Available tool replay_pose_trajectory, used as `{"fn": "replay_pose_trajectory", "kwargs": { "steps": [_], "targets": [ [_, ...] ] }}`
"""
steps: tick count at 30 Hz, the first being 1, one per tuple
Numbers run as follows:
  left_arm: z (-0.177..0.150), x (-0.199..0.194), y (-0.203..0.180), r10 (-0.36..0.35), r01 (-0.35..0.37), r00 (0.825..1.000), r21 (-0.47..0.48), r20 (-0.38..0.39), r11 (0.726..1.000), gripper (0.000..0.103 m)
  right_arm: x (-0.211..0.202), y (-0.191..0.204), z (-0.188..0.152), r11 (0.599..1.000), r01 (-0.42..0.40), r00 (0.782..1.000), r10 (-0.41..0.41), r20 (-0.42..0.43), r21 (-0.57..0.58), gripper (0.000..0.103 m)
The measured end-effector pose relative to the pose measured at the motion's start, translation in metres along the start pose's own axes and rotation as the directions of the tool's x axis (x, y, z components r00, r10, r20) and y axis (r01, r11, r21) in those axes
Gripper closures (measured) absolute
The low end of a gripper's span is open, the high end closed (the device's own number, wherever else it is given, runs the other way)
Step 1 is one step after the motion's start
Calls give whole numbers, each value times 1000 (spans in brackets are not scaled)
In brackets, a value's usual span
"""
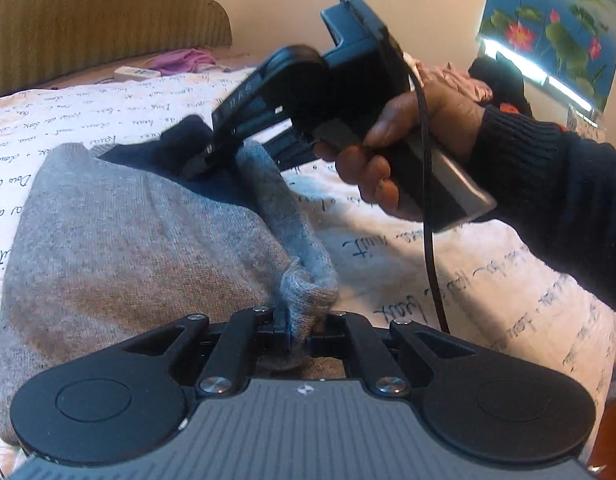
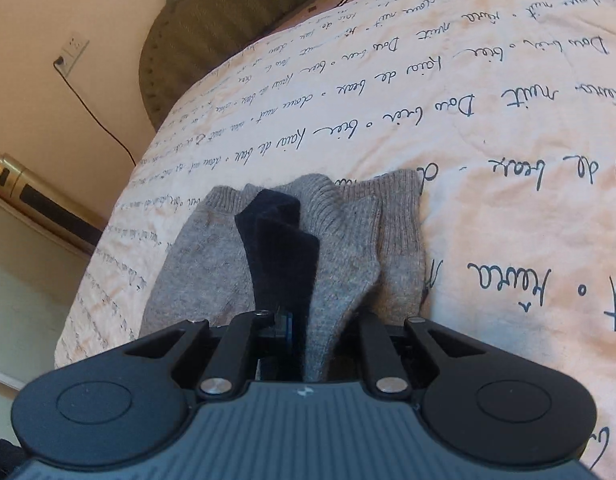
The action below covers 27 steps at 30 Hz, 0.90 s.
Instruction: Fold small clothes
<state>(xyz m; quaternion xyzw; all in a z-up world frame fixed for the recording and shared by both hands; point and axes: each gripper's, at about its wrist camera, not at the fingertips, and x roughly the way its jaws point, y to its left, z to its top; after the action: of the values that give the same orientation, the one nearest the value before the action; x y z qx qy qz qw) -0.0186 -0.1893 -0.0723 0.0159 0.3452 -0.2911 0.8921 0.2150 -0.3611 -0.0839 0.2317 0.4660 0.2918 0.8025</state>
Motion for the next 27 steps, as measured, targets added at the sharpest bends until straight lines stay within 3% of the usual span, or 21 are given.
{"fn": "replay_pose_trajectory", "kwargs": {
  "steps": [2, 6, 9, 14, 17, 19, 21, 22, 24, 27],
  "targets": [
    [1, -1, 5, -38, 38, 999, 20, -17, 999, 82, -2, -11, 4, 997, -45, 999, 45, 11, 57, 82],
    [5, -30, 16, -157, 156, 987, 35, 37, 987, 38, -15, -28, 12, 985, -130, 988, 119, 100, 116, 49],
    [9, -44, 28, -161, 161, 985, 5, 59, 987, 38, -18, -34, 15, 960, -241, 964, 220, 151, 140, 46],
    [14, -61, 42, -93, 96, 991, -25, 101, 995, 38, -7, -30, 22, 966, -221, 972, 207, 111, 131, 46],
    [21, -76, 59, -17, 24, 992, -61, 123, 998, 37, -15, -30, 24, 981, -163, 971, 140, 192, 106, 50],
    [26, -85, 73, 32, -20, 992, -99, 123, 995, 36, -12, -33, 25, 992, -74, 984, 57, 167, 98, 63],
    [30, -92, 90, 77, -60, 990, -133, 122, 989, 37, -8, -37, 20, 997, 7, 991, -17, 132, 77, 63],
    [30, -96, 97, 91, -72, 987, -149, 129, 986, 37, -11, -38, 16, 996, 8, 989, -20, 144, 86, 63],
    [34, -99, 109, 108, -84, 985, -173, 133, 981, 36, -23, -37, 12, 993, 11, 981, -34, 192, 117, 58],
    [36, -95, 115, 120, -97, 985, -175, 126, 980, 36, -44, -26, 5, 993, -8, 954, -28, 299, 118, 40]
  ]
}}
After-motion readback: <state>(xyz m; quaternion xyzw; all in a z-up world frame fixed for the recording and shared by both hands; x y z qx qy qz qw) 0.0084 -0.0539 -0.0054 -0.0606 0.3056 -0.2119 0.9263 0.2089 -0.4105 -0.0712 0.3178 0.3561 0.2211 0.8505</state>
